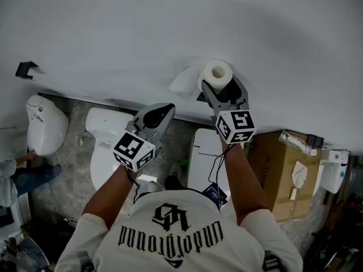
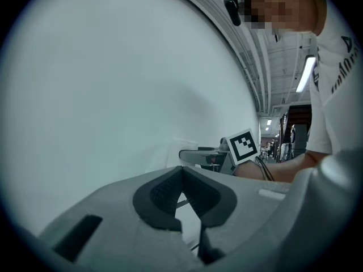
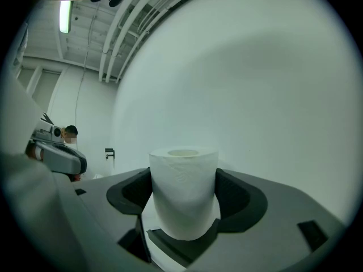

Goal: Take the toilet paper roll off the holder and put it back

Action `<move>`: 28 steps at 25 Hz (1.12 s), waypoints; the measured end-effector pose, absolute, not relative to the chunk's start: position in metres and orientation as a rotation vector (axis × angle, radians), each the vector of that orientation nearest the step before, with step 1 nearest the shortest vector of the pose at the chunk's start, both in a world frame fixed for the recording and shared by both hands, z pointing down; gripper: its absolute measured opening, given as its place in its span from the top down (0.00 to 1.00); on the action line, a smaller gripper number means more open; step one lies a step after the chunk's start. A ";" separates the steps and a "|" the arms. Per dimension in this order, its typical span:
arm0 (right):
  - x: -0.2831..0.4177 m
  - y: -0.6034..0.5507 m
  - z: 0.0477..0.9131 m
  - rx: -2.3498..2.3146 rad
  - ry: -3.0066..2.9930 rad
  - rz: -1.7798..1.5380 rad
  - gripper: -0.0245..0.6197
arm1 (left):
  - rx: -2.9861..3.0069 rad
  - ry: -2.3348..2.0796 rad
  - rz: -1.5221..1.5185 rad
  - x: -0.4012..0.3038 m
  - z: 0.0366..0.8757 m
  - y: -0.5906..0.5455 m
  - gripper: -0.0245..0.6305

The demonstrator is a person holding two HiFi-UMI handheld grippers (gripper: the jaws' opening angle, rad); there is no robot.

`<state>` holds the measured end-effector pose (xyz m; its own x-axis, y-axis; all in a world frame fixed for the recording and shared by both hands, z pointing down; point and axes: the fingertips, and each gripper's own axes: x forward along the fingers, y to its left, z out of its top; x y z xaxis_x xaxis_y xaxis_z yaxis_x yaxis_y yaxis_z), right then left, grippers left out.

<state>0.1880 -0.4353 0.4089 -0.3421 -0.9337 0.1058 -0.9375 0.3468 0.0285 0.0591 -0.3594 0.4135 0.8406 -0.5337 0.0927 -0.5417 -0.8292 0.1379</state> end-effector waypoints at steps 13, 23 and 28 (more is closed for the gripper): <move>0.185 -0.444 0.433 1.720 -2.463 0.060 0.47 | 2.828 -0.845 0.097 0.058 0.432 -0.370 0.94; 0.186 -0.442 0.435 1.736 -2.468 0.059 0.47 | 2.817 -0.837 0.098 0.056 0.436 -0.366 0.94; 0.186 -0.442 0.431 1.742 -2.489 0.052 0.47 | 2.814 -0.840 0.099 0.049 0.435 -0.364 0.94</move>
